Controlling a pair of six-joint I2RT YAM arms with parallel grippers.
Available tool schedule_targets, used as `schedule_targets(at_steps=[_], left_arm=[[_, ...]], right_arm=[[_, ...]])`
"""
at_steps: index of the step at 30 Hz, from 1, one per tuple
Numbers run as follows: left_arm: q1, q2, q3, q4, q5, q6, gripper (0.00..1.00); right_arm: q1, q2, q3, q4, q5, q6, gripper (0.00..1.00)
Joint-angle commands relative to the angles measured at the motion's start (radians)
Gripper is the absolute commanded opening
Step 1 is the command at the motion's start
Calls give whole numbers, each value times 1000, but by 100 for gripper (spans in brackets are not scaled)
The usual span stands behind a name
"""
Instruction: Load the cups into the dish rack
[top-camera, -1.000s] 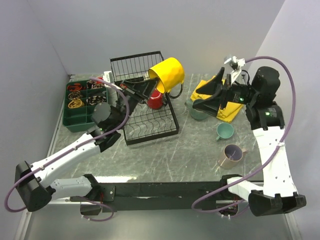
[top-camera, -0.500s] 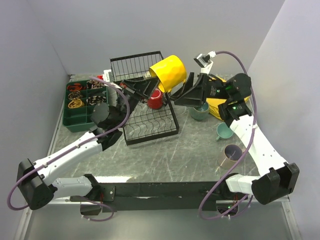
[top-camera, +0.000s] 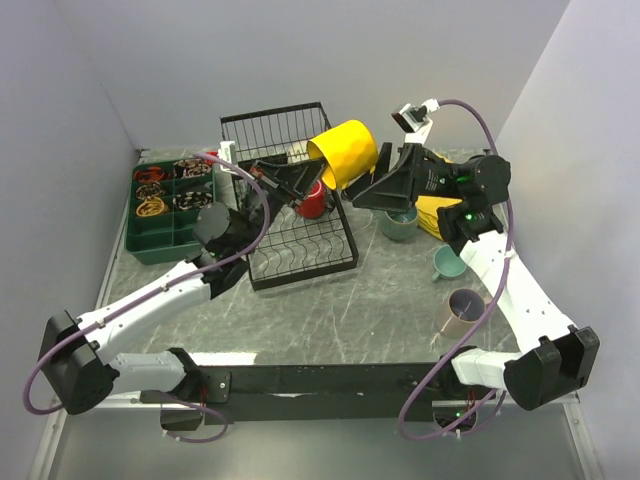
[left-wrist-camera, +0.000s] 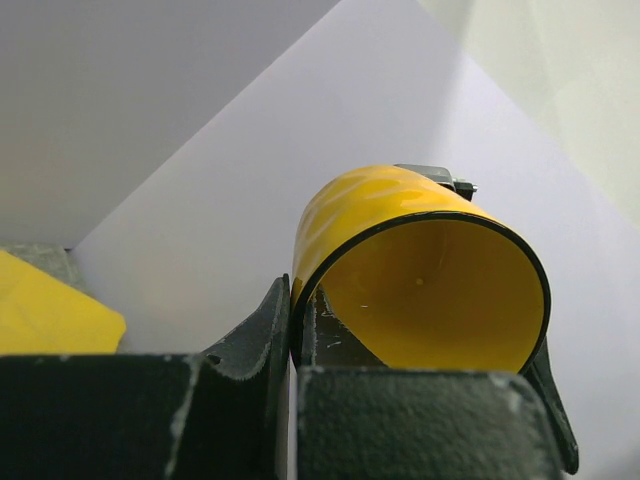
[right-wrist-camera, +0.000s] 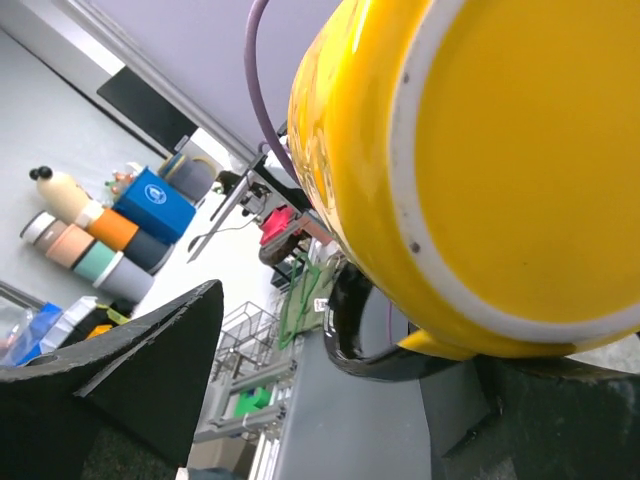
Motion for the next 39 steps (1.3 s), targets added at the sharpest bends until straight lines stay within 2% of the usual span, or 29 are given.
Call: schedule_targets(at_steps=[1,5,9,12,13,15,18,19,21,24,25,26,28,30,31,34,37,39], left_arm=[[0,9,51,80,101,48,1],[0,41,54,83,155,99,1],[0,61,36,129,187,111,1],[0,73,39,131,207,136,1],[0,76,41,131,210,142,1],[1,87,41,131,224,157,1],[0,98,42,131,241,159,1],[0,99,39,133,244,159,1],[0,98,28,142,248,153,1],[0,89,21,137,247,150,13],[0,84,21,123,248,150,26],[0,70,19,113,245,153,34],[0,53,13,67,247,160,46],[0,17,-4,25,248,174,54],[0,-2,-10,1,247,180,66],[1,-97,-68,-108,248,220,86],[0,-218,-157,-206,226,255,95],[0,-316,-221,-289,186,266,98]], right_arm=[[8,-8,27,-1,49,19,79],[6,10,15,-39,99,41,62],[-11,3,-31,-55,144,64,56],[-28,6,-57,-15,155,116,48],[-31,6,-60,-39,158,101,40],[-34,9,-65,-42,158,96,37],[-35,12,-79,-27,159,96,20],[-38,13,-82,-15,156,92,4],[-38,12,-82,-5,152,79,0],[-43,4,-96,7,152,59,0],[-46,3,-103,10,149,52,0],[-49,-1,-106,5,147,40,0],[-55,1,-113,1,136,15,0],[-60,9,-116,13,127,7,0],[-61,12,-119,24,124,9,0],[-64,6,-125,34,113,-2,0],[-63,-13,-116,-42,104,-74,0],[-64,-22,-116,-88,106,-147,0]])
